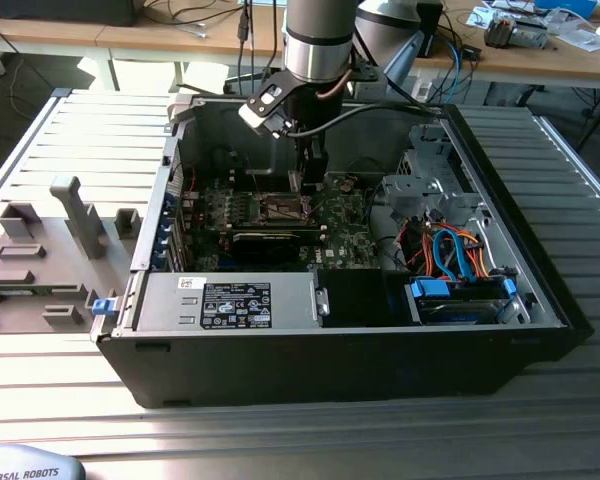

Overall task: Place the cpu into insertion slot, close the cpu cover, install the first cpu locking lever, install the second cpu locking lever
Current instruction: 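Place the cpu into insertion slot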

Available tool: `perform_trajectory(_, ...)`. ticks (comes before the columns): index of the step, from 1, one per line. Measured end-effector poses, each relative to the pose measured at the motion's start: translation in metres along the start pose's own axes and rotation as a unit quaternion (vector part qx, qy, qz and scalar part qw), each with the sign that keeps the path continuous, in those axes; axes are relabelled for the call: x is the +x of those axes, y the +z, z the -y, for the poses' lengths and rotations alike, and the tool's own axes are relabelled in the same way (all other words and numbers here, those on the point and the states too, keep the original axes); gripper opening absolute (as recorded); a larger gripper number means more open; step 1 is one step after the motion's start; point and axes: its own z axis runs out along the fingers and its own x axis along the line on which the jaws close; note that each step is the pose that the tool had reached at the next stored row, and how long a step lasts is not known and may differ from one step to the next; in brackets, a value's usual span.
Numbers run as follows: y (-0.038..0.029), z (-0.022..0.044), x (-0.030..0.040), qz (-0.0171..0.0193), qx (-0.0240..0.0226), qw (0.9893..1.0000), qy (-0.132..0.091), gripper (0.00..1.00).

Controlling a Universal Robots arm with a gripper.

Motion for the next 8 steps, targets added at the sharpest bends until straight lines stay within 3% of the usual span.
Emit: perform_trajectory(8,0.0022,0.0001,0.0000,0.0000,0.0000,1.0000,0.000,0.54)
